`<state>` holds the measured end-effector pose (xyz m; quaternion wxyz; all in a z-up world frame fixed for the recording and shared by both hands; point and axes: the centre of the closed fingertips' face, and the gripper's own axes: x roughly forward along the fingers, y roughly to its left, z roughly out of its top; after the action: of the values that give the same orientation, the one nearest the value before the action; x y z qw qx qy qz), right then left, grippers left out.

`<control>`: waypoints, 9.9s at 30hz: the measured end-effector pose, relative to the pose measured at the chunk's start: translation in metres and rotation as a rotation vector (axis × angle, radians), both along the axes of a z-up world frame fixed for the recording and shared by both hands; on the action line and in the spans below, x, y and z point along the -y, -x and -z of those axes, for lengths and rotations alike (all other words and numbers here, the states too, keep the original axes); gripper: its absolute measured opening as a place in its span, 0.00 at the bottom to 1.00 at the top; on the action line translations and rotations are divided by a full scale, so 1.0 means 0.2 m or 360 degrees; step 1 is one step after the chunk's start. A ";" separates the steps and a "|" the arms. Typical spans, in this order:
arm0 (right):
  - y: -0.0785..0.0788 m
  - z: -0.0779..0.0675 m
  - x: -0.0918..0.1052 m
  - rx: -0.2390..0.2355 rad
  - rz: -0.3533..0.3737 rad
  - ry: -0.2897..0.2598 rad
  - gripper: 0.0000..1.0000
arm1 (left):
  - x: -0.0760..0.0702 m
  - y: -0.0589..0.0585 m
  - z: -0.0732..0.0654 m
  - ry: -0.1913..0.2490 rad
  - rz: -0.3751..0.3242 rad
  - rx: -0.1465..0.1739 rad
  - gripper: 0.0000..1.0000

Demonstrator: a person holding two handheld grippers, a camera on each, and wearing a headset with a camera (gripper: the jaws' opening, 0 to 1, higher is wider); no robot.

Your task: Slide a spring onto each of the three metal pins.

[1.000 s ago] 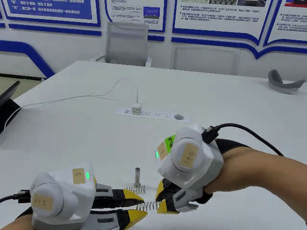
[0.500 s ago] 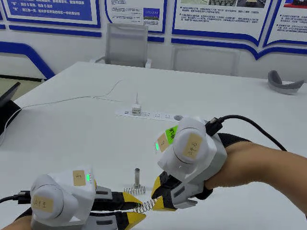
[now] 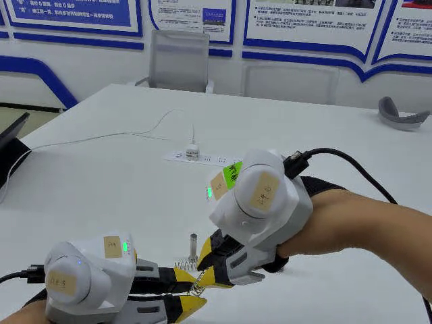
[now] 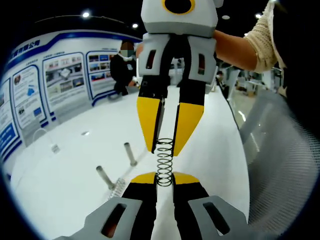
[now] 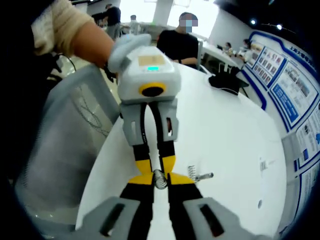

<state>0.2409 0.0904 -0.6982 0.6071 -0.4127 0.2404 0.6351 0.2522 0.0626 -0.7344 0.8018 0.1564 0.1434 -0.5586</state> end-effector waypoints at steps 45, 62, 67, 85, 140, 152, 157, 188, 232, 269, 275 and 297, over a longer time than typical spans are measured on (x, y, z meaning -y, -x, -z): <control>-0.02 -0.02 -0.04 -0.0078 0.0107 -0.0102 0.12 | -0.01 -0.03 -0.04 0.0084 -0.0043 0.0011 0.12; -0.06 -0.04 0.00 -0.0061 0.0167 -0.0114 0.12 | -0.08 -0.07 -0.06 0.0120 -0.0120 -0.0005 0.21; -0.07 -0.05 0.03 -0.0057 0.0188 -0.0111 0.12 | -0.10 -0.07 -0.06 0.0130 -0.0151 -0.0013 0.26; -0.13 -0.06 0.11 -0.0058 0.0280 -0.0114 0.12 | -0.20 -0.11 -0.02 0.0139 -0.0275 -0.0026 0.39; -0.51 0.01 0.32 -0.0057 0.0610 -0.0085 0.12 | -0.24 -0.11 0.02 0.0160 -0.0345 -0.0072 0.52; -0.53 0.05 0.32 -0.0086 0.0629 -0.0073 0.12 | -0.25 -0.12 0.02 0.0162 -0.0356 -0.0080 0.52; -0.53 0.07 0.32 -0.0096 0.0640 -0.0074 0.12 | -0.25 -0.12 0.03 0.0161 -0.0356 -0.0082 0.52; -0.55 0.21 0.29 -0.0131 0.0705 -0.0080 0.12 | -0.26 -0.11 0.05 0.0150 -0.0361 -0.0095 0.51; -0.56 0.35 0.30 -0.0152 0.0723 -0.0033 0.17 | -0.26 -0.12 0.06 0.0144 -0.0362 -0.0099 0.50; -0.46 0.34 0.06 -0.0102 0.0462 -0.0031 0.21 | -0.28 -0.11 0.04 0.0141 -0.0374 -0.0088 0.50; -0.47 0.39 0.03 -0.0118 0.0455 -0.0017 0.19 | -0.27 -0.11 0.05 0.0135 -0.0369 -0.0093 0.50; -0.48 0.50 0.01 -0.0152 0.0412 0.0054 0.15 | -0.30 -0.13 0.07 0.0133 -0.0392 -0.0111 0.49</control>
<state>0.3372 0.0878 -0.7988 0.6646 -0.3578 0.3310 0.5662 0.2782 0.1228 -0.7474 0.8646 0.0845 0.1659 -0.4666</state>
